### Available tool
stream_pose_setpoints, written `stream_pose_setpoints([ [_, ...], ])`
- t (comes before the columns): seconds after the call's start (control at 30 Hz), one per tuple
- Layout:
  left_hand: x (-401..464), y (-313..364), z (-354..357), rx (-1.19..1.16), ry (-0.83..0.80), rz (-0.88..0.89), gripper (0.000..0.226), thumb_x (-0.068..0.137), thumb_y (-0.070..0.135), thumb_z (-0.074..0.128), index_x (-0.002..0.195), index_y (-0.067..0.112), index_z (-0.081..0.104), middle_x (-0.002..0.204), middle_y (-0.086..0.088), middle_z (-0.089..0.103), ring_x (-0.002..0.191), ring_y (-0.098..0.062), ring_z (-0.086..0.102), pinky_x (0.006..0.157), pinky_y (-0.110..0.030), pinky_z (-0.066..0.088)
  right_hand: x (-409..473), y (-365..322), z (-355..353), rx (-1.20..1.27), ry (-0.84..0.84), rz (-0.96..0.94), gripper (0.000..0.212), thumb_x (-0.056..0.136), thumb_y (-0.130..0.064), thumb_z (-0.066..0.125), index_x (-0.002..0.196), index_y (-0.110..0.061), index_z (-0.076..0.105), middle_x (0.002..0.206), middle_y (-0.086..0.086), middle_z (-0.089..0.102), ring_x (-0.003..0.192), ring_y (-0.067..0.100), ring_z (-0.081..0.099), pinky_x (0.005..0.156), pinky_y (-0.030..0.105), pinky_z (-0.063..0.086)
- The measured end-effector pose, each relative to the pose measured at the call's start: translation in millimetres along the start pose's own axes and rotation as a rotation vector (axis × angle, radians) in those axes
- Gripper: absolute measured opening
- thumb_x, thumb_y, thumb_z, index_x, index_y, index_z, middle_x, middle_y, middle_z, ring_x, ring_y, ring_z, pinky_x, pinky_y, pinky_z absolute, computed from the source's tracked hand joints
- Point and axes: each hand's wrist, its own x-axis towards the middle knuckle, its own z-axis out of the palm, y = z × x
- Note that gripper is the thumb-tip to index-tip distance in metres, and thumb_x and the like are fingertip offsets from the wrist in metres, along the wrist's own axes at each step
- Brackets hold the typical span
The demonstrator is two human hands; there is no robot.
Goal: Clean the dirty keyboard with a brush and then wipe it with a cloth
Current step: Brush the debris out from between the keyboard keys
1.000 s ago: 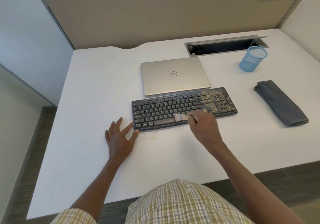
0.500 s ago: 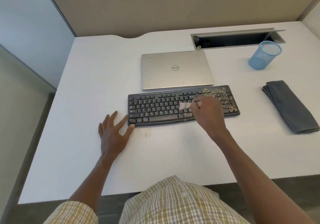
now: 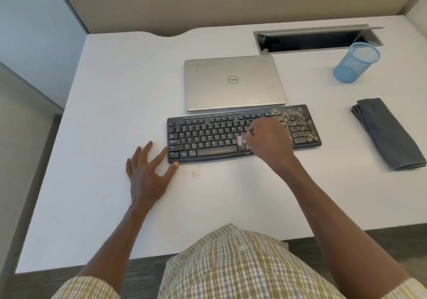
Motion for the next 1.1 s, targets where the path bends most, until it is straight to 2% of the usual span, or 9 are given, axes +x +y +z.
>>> stream_pose_setpoints([
  [0.13,1.1,-1.3,0.3,-0.011,-0.003,0.006,0.058,0.086,0.066,0.058,0.138,0.039,0.061,0.161,-0.001,0.035,0.153,-0.026,0.018,0.124,-0.054,0.011,6.3,-9.0,-8.3,-0.028,-0.003,0.006,0.026,0.093,-0.016,0.05,0.073,-0.014,0.067,0.061,-0.002,0.061,0.054,0.017,0.055,0.053,0.028,0.05],
  [0.23,0.2,-1.6,0.9,-0.013,0.003,0.011,0.061,0.085,0.069,0.054,0.137,0.04,0.062,0.161,-0.001,0.036,0.153,-0.026,0.019,0.124,-0.053,0.011,2.3,-10.7,-3.1,-0.093,-0.039,-0.001,0.026,0.088,-0.014,0.052,0.064,-0.014,0.06,0.053,-0.002,0.054,0.047,0.015,0.049,0.044,0.023,0.038],
  [0.37,1.0,-2.7,1.2,-0.01,0.004,0.009,0.062,0.084,0.07,0.052,0.137,0.04,0.061,0.161,-0.001,0.035,0.154,-0.026,0.018,0.124,-0.052,0.009,2.6,-11.7,-5.4,-0.021,0.015,-0.036,0.024,0.088,-0.014,0.052,0.073,-0.014,0.071,0.066,0.002,0.069,0.059,0.02,0.063,0.05,0.024,0.047],
  [0.47,0.4,-2.3,0.8,-0.018,0.003,0.006,0.062,0.084,0.071,0.051,0.136,0.04,0.062,0.161,-0.001,0.035,0.154,-0.025,0.018,0.124,-0.053,0.01,2.6,-6.6,-0.3,-0.009,-0.001,-0.003,0.025,0.09,-0.016,0.052,0.076,-0.017,0.072,0.072,-0.001,0.071,0.058,0.017,0.059,0.048,0.02,0.037],
  [0.57,0.3,-1.8,0.1,-0.023,0.002,0.004,0.062,0.084,0.072,0.051,0.136,0.04,0.062,0.161,0.0,0.035,0.153,-0.026,0.018,0.124,-0.053,0.01,1.0,7.8,-4.1,-0.037,0.03,0.119,0.024,0.089,-0.014,0.052,0.074,-0.013,0.07,0.065,-0.001,0.066,0.049,0.014,0.05,0.043,0.016,0.027],
  [0.7,0.7,-1.7,0.3,-0.022,-0.004,0.005,0.061,0.084,0.071,0.052,0.136,0.04,0.062,0.162,0.0,0.034,0.154,-0.025,0.017,0.125,-0.052,0.009,2.9,7.5,-2.0,0.064,0.088,0.101,0.025,0.087,-0.015,0.051,0.07,-0.015,0.068,0.065,-0.002,0.067,0.053,0.017,0.057,0.048,0.019,0.034],
  [0.8,0.5,-1.7,0.1,-0.022,-0.003,0.006,0.06,0.085,0.069,0.054,0.137,0.04,0.062,0.162,0.0,0.034,0.154,-0.025,0.017,0.124,-0.053,0.01,2.1,7.4,0.6,0.068,0.059,0.12,0.027,0.085,-0.013,0.052,0.059,-0.016,0.06,0.057,-0.002,0.062,0.048,0.017,0.053,0.045,0.019,0.031],
  [0.93,0.9,-1.7,0.7,-0.003,0.0,0.006,0.06,0.085,0.07,0.053,0.136,0.041,0.062,0.161,0.0,0.035,0.153,-0.026,0.018,0.124,-0.054,0.011,0.9,0.6,-7.5,0.019,0.129,0.106,0.024,0.091,-0.016,0.052,0.074,-0.02,0.069,0.062,-0.004,0.06,0.05,0.015,0.049,0.044,0.018,0.028],
  [1.1,0.5,-1.9,1.0,-0.001,-0.002,0.009,0.06,0.085,0.069,0.053,0.137,0.039,0.062,0.162,-0.001,0.034,0.154,-0.026,0.018,0.124,-0.054,0.011,-4.7,-14.6,-2.3,-0.102,-0.016,0.034,0.028,0.09,-0.016,0.055,0.061,-0.017,0.055,0.056,-0.003,0.056,0.05,0.016,0.053,0.044,0.022,0.032],
])
